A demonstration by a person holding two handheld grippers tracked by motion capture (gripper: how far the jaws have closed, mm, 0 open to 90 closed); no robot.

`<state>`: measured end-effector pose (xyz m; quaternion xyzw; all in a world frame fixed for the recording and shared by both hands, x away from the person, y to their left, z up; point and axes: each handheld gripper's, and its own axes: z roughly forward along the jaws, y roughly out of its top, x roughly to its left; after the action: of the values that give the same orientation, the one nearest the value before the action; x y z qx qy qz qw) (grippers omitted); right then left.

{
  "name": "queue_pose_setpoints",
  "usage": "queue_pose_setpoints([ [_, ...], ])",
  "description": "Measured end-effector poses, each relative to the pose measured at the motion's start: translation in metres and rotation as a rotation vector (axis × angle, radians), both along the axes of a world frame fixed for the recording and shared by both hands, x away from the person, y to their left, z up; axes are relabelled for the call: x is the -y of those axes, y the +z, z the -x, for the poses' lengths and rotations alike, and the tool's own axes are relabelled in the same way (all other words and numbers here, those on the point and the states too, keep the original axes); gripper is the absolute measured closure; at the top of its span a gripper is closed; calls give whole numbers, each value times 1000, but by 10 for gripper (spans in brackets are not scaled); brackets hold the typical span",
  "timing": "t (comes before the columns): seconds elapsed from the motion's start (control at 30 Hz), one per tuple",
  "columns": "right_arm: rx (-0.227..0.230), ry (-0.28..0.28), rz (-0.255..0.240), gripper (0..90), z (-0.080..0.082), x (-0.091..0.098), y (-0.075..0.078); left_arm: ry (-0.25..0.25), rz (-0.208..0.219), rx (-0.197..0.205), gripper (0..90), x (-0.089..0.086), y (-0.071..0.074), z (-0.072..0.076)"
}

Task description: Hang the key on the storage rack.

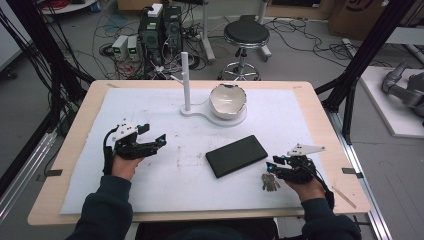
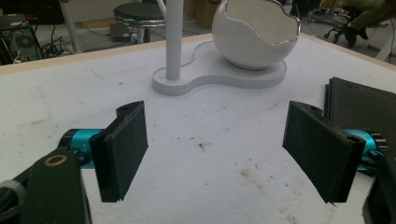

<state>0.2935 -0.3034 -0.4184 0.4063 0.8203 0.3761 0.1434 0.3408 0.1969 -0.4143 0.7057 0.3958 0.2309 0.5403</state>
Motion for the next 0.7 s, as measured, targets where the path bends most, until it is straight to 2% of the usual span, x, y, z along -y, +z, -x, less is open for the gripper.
queue_pose_setpoints([
  [0.07,-15,14,-3,615,3,-3,0,-3,-1,1,219,1,0,0],
  [0.13,-27,25,15,628,4,-7,-2,-2,-4,0,220,1,0,0],
  [0.2,-60,21,47,636,2,-10,-7,-7,-8,-5,220,1,0,0],
  [0.27,-124,20,40,642,-2,-10,-13,-6,-8,-7,222,1,0,0],
  [0.4,-139,30,52,668,-4,-11,-15,-4,-9,-14,223,1,-1,0],
  [0.43,-140,32,66,730,-5,-12,-16,-4,-9,-16,223,1,-1,-1],
  [0.5,-144,35,64,761,-5,-11,-15,-5,-13,-17,223,1,-1,0],
  [0.53,-143,44,65,844,-4,-10,-14,-4,-13,-19,223,1,-1,0],
  [0.67,-120,54,97,877,-2,-10,-10,-5,-12,-21,223,1,-2,-1],
  [0.7,-94,49,123,877,-2,-10,-8,-6,-14,-21,223,1,-2,-1],
])
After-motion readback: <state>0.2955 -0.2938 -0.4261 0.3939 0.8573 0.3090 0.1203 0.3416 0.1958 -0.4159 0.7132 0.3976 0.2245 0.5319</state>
